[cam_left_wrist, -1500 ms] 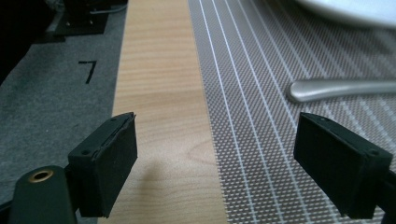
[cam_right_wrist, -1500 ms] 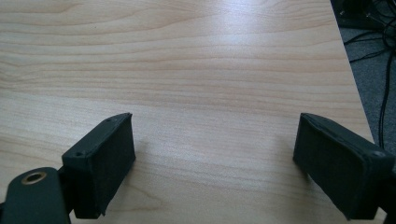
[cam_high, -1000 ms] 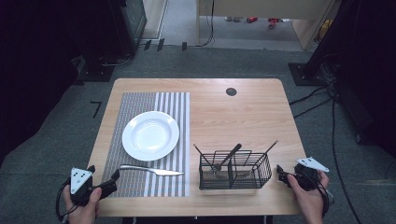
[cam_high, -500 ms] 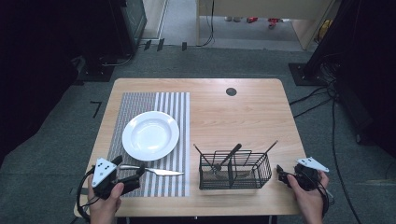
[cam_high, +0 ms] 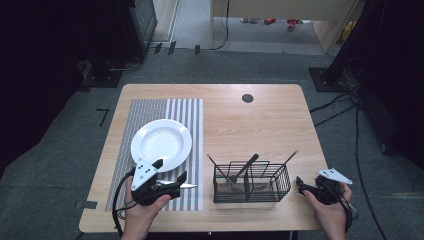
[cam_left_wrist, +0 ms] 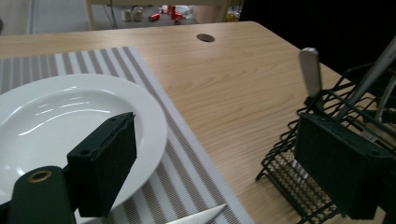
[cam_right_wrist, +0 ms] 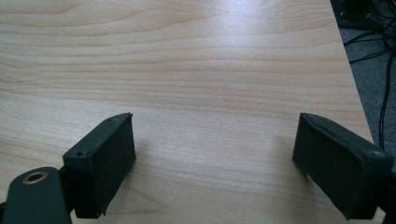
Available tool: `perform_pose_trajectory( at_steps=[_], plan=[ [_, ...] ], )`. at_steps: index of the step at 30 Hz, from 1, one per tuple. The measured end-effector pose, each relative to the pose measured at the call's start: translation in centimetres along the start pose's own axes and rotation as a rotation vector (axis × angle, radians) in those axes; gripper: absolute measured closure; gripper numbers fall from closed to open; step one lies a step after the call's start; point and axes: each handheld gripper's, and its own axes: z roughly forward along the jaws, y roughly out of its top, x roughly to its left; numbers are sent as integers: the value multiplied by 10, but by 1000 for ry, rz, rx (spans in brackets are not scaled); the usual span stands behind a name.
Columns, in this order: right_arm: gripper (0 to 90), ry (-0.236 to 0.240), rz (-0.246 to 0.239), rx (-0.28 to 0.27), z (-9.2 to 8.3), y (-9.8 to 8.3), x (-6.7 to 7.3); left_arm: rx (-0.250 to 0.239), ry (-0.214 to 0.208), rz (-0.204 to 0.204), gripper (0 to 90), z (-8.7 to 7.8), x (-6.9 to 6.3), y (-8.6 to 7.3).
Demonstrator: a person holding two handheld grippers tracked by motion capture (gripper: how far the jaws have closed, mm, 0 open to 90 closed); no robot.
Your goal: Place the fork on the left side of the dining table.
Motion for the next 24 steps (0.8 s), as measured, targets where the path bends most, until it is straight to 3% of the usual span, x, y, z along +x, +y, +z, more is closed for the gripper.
perform_pose_trajectory(
  at_steps=[4, 8, 17, 20, 24],
  plan=[
    [125, 0, 0, 0, 0, 0, 0, 8, -49, -17, 134, 13, -15, 9],
    [125, 0, 1, 0, 0, 0, 0, 20, -87, -7, 137, 24, -27, 14],
    [124, 0, 0, 0, 0, 0, 0, 31, -124, -10, 168, 36, -40, 18],
    [124, 0, 0, 0, 0, 0, 0, 24, -141, -18, 310, 39, -43, 20],
    [117, -2, 1, 0, 0, 0, 0, 32, -144, -40, 402, 44, -43, 22]
  ],
)
